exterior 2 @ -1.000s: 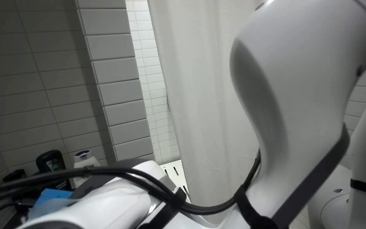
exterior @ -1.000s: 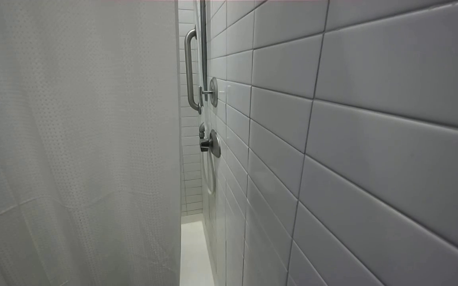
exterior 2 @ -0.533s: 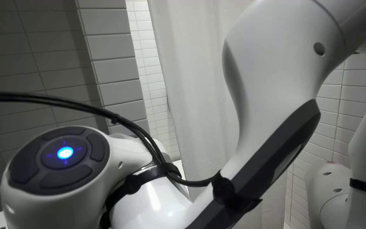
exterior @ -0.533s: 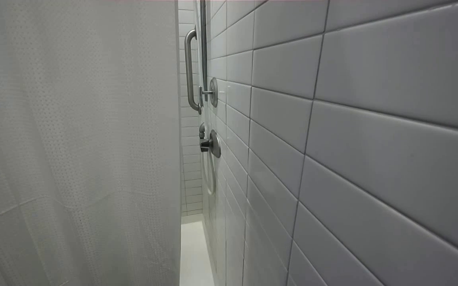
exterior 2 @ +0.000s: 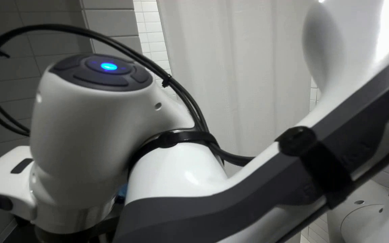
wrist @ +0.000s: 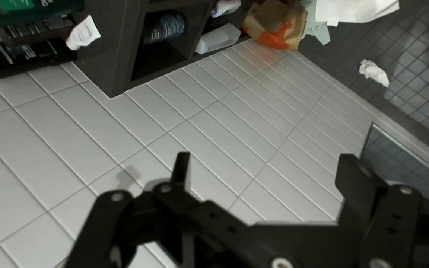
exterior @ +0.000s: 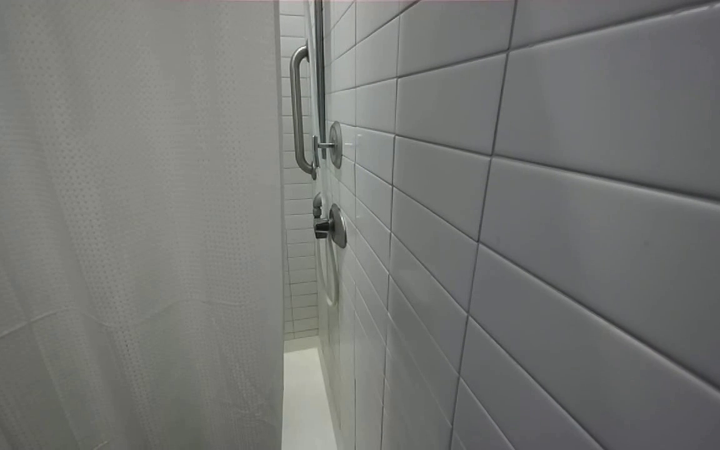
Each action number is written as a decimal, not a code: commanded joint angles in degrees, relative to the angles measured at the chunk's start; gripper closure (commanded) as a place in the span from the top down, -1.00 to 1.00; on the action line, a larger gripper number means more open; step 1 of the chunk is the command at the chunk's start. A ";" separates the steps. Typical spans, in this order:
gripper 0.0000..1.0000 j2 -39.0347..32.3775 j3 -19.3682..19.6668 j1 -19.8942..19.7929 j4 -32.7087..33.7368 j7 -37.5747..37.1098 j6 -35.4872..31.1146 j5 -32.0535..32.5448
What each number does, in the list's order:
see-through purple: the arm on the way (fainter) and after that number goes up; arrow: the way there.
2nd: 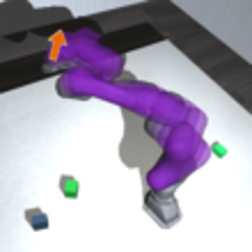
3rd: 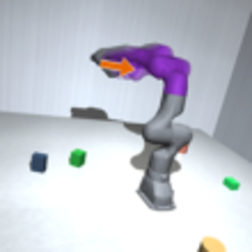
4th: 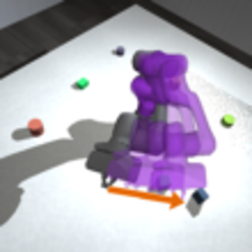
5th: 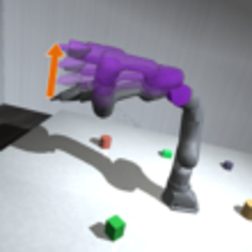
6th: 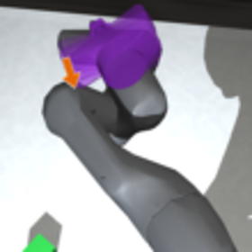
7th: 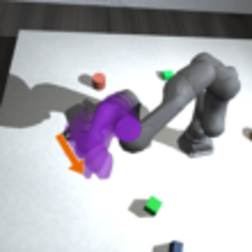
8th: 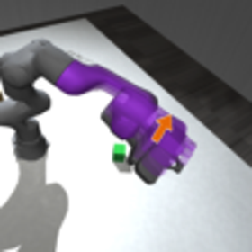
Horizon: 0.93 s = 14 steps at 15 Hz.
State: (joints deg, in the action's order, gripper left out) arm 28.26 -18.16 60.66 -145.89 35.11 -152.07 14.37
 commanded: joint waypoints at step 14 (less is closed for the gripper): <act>1.00 26.40 -0.32 -9.94 -10.78 -28.49 4.18 -2.46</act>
State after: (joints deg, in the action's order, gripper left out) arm 48.79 -18.22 52.77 -155.37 7.86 -151.16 12.77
